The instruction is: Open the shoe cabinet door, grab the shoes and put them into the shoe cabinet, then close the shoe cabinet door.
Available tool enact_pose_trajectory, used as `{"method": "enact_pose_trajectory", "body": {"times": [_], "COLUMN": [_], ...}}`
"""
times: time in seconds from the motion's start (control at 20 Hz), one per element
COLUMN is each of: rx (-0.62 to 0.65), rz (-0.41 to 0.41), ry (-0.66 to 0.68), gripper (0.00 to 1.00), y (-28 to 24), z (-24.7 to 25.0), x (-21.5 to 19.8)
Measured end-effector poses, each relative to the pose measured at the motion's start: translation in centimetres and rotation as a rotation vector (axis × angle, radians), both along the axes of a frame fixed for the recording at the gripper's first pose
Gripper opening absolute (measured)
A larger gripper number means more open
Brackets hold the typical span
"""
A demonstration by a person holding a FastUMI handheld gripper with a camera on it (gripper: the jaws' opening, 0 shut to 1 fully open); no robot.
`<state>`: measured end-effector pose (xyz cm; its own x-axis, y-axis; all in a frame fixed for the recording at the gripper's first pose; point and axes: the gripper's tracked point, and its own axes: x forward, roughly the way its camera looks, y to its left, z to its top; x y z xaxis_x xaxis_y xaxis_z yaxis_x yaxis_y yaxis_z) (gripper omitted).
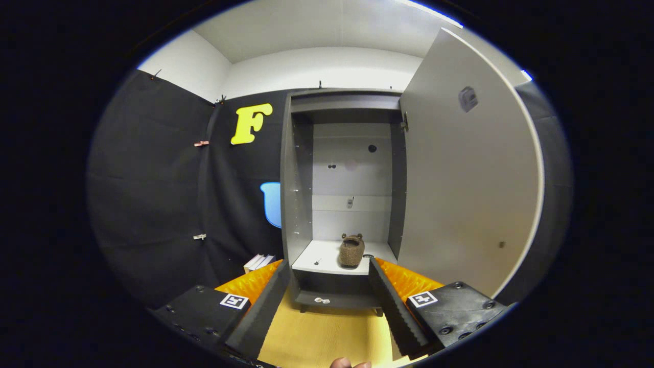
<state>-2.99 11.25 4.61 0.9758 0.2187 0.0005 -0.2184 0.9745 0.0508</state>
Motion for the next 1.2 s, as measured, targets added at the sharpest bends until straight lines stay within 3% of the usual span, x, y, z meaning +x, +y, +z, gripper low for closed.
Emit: {"method": "enact_pose_trajectory", "body": {"times": [0.25, 0.5, 0.65, 0.9, 1.2], "rx": [0.047, 0.056, 0.063, 0.028, 0.015], "rz": [-0.036, -0.170, -0.255, -0.355, -0.312], "ry": [-0.011, -0.045, -0.058, 0.013, 0.048], "gripper": [0.97, 0.97, 0.97, 0.98, 0.98], "y": [-6.4, -15.5, -20.4, -27.8, -26.9], "z": [1.4, 2.2, 2.2, -2.1, -3.3], "x": [-5.0, -7.0, -6.1, -1.9, 2.3]}}
